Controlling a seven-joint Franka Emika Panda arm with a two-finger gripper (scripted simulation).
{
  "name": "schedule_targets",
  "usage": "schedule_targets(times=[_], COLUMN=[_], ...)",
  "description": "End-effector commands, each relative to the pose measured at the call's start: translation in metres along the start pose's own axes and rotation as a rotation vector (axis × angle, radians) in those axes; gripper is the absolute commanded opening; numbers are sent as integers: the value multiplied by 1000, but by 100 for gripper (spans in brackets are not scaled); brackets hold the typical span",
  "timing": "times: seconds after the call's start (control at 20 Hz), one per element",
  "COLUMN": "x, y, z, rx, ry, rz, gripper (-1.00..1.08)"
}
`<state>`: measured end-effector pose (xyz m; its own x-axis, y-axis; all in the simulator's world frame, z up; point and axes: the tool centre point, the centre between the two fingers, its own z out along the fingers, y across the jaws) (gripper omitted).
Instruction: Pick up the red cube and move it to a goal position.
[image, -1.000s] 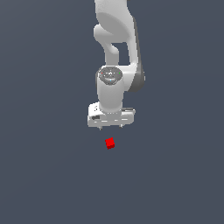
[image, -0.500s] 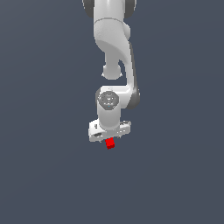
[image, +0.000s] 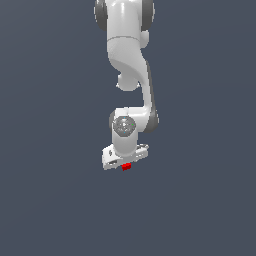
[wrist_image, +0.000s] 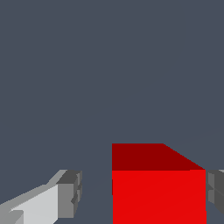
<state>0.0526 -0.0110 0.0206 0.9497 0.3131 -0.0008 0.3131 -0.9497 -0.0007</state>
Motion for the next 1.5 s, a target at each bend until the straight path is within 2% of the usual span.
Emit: schedule_targets(times=[0.0, 0.15, 0.2, 0.95, 1.45], x=[1, 2, 2, -1, -24], y=[0, 0, 0, -2, -21], z=[2, 1, 1, 0, -7], rx=[0, -1, -1, -1, -1], ry=[1, 1, 1, 0, 0], rz=[-5, -3, -3, -4, -4], gripper=[100, 100, -100, -100, -100])
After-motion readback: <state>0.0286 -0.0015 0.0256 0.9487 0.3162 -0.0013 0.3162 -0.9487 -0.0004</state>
